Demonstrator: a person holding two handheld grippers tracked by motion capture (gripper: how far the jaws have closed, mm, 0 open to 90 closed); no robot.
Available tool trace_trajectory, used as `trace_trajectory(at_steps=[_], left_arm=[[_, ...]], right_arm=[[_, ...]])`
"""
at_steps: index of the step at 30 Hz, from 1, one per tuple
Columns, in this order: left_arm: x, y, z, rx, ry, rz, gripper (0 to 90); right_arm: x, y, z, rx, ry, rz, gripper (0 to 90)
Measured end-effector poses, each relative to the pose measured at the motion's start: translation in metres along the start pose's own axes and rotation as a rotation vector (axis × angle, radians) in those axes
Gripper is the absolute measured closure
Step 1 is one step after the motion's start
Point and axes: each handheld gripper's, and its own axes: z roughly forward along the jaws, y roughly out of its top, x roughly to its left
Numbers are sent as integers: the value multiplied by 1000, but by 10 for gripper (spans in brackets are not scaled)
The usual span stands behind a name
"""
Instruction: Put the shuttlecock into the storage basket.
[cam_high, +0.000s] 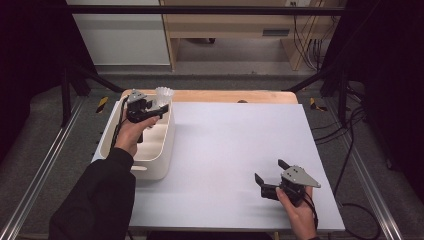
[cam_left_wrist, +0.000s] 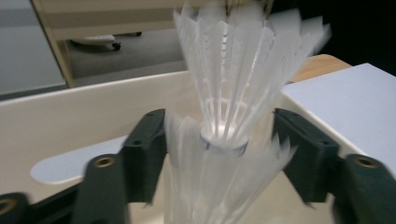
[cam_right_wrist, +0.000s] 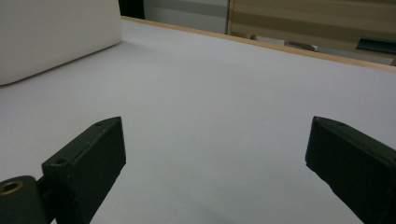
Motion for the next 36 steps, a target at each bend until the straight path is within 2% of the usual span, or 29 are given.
trace_trajectory(at_steps=[4, 7, 36], left_arm=[[0, 0, 0, -9, 8, -19, 226], [1, 1, -1, -13, 16, -21, 207], [2, 2, -3, -12, 26, -55, 157]], right_arm=[[0, 0, 0, 1, 2, 0, 51], [0, 0, 0, 2, 3, -1, 50], [1, 0, 0, 4, 3, -3, 50]])
